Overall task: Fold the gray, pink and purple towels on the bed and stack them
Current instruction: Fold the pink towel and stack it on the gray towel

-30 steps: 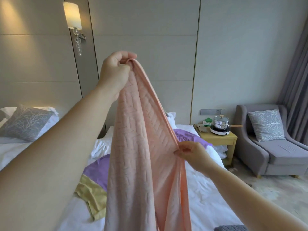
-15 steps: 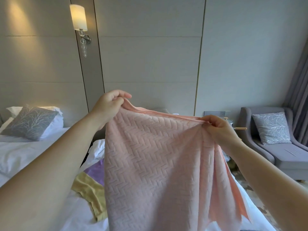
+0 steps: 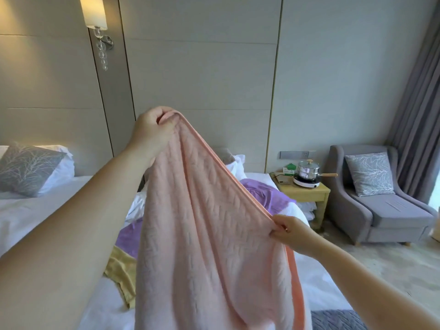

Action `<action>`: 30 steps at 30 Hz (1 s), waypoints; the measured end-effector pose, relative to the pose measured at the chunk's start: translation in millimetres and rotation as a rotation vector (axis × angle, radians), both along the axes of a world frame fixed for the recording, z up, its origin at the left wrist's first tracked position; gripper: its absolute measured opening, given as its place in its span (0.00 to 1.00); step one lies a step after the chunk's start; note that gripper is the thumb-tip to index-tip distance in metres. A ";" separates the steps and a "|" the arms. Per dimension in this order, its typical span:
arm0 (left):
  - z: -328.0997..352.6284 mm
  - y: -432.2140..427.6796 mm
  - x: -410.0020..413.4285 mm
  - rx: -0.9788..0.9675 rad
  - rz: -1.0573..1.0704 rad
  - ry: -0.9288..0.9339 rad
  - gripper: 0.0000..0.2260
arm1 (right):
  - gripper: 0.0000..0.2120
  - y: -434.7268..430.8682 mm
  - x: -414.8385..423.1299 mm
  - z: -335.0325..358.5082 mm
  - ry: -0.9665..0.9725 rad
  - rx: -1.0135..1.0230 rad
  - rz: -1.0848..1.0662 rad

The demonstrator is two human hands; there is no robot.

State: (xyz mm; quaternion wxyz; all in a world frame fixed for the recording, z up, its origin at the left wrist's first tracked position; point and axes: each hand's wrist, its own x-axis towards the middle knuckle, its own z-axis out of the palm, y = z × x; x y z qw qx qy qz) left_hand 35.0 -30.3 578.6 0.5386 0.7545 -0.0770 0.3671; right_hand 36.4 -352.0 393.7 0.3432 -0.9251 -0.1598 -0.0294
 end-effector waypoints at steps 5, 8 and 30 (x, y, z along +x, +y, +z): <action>-10.9 -9.1 5.8 0.043 0.157 0.073 0.12 | 0.04 -3.1 -2.6 8.0 0.105 0.309 -0.057; -34.9 -33.6 -1.1 0.080 -0.075 0.366 0.07 | 0.05 9.9 -7.1 42.2 0.157 0.501 0.021; -48.9 -58.5 2.2 0.451 -0.332 0.161 0.04 | 0.10 16.1 -5.6 44.2 -0.004 0.207 0.148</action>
